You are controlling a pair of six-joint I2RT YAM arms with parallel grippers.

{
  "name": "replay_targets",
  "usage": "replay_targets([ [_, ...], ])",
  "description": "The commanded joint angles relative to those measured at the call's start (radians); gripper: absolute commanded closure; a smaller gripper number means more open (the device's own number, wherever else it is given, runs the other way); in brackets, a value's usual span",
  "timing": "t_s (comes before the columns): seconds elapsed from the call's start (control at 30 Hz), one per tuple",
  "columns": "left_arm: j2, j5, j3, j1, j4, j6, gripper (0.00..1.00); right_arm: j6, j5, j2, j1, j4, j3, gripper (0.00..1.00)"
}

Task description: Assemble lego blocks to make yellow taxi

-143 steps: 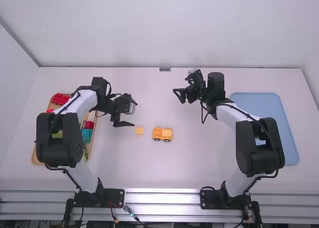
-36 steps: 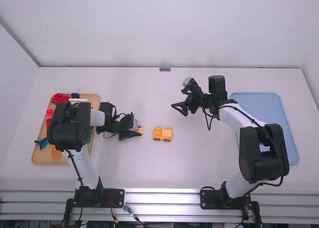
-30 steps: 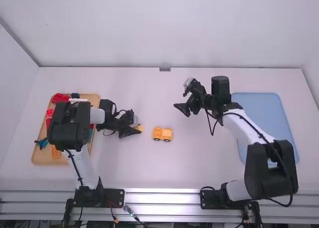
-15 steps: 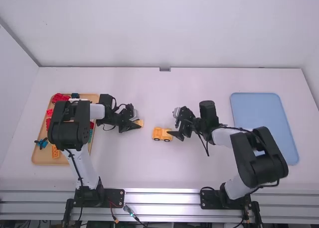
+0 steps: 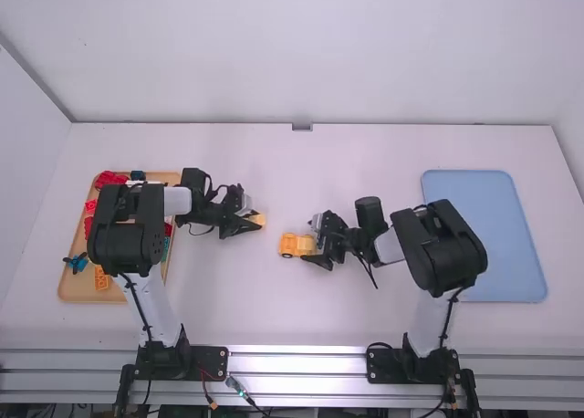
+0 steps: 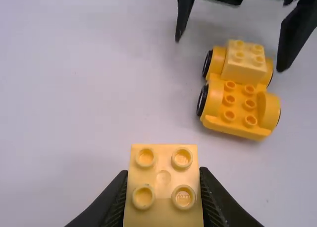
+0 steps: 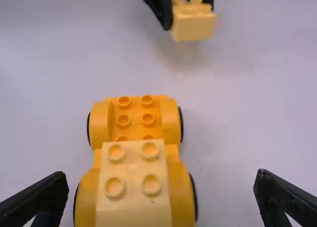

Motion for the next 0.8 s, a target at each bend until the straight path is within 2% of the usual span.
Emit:
replay_targets([
  [0.0,0.018,0.069,0.019,0.004,-0.01,0.015,0.82,0.001,-0.055,0.051,-0.001,0.025,-0.004,0.01],
  [0.33,0.003,0.087,0.065,-0.019,-0.125,0.025,0.85,0.009,-0.032,0.104,0.032,0.1,-0.004,0.01],
  [0.37,0.001,0.086,0.068,-0.028,-0.137,0.028,0.82,0.008,-0.032,0.104,0.037,0.108,-0.004,0.01],
  [0.53,-0.009,0.059,0.069,-0.072,-0.161,0.034,0.8,0.039,0.019,0.104,0.047,0.122,0.011,0.01],
  [0.63,-0.024,0.023,0.07,-0.102,-0.174,0.033,0.82,0.041,0.034,0.104,0.046,0.071,0.038,0.03],
  [0.77,-0.062,-0.02,0.063,-0.138,-0.203,0.023,0.87,-0.029,0.005,0.104,0.046,-0.002,0.066,0.14],
])
